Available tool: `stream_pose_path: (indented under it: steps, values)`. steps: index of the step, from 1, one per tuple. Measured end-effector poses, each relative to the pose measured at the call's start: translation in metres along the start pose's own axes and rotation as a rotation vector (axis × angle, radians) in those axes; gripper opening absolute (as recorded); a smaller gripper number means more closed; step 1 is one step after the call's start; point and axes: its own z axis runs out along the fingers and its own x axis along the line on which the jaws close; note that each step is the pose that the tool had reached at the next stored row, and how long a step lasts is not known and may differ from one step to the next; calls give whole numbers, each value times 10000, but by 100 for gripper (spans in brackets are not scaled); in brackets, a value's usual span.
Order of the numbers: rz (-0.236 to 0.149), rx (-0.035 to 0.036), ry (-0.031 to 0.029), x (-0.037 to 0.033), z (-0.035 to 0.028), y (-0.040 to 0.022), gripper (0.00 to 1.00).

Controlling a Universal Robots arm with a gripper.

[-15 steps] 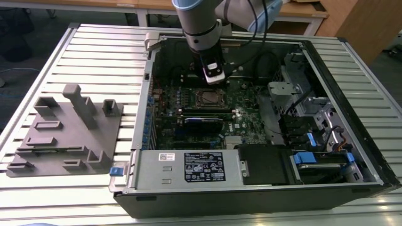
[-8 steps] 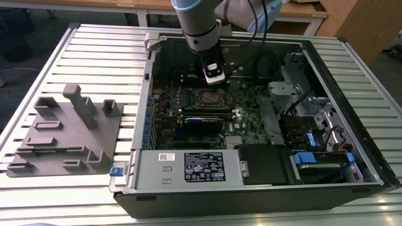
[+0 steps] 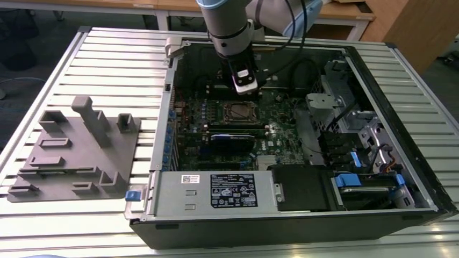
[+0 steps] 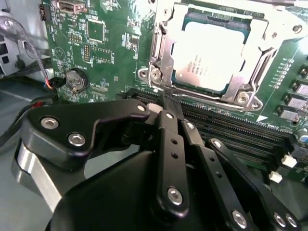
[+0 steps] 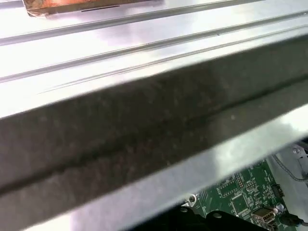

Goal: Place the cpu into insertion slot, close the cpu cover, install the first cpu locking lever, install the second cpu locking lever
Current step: 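Install the first cpu locking lever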

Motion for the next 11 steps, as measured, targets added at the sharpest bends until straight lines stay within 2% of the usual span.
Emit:
stream_pose_path:
  steps: [3,8,10,11]
  values:
    - [0,-7,-13,-2,16,-19,11]
    - [-7,-38,-71,6,50,-32,11]
    - [27,-133,-43,6,51,-32,11]
    - [36,-156,-34,7,51,-32,11]
